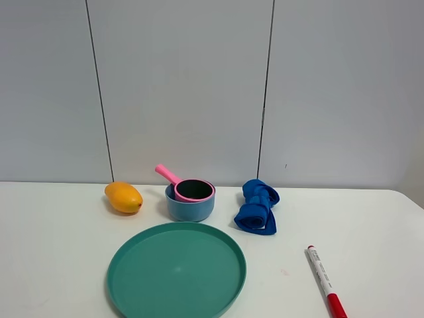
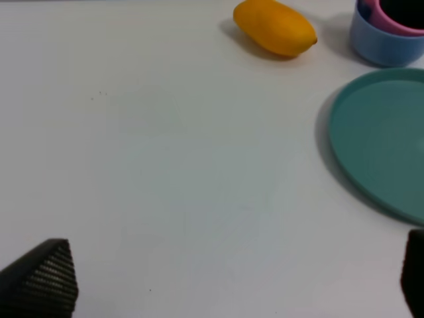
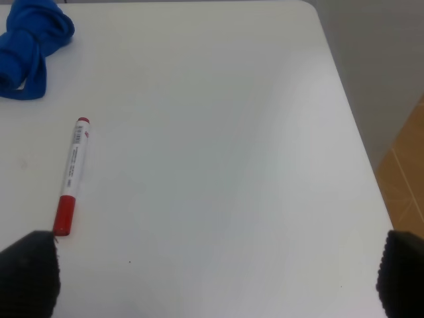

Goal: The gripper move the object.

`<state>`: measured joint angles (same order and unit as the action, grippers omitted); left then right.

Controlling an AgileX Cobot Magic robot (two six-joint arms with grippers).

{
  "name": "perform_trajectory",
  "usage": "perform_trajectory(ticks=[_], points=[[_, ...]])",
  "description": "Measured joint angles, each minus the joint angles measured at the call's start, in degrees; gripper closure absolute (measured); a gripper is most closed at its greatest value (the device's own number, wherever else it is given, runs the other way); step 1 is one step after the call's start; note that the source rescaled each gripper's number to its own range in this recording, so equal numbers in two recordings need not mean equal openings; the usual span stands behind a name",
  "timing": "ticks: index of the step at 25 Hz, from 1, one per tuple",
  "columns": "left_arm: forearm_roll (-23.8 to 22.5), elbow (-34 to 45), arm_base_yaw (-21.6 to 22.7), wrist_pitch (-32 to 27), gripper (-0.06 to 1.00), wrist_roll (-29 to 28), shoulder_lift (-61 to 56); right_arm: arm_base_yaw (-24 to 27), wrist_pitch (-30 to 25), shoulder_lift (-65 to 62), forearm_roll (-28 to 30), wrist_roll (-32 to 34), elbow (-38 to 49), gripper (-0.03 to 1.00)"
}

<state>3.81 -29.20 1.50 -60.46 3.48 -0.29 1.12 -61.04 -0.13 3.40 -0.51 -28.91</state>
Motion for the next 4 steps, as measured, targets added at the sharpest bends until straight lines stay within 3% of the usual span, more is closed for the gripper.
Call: perform_trajectory(ticks=[4], points=[[0.0,0.0,0.0,0.0,-0.06,0.0,0.0,0.0,0.0,0.0,0.0,0.0,0.0,0.00]])
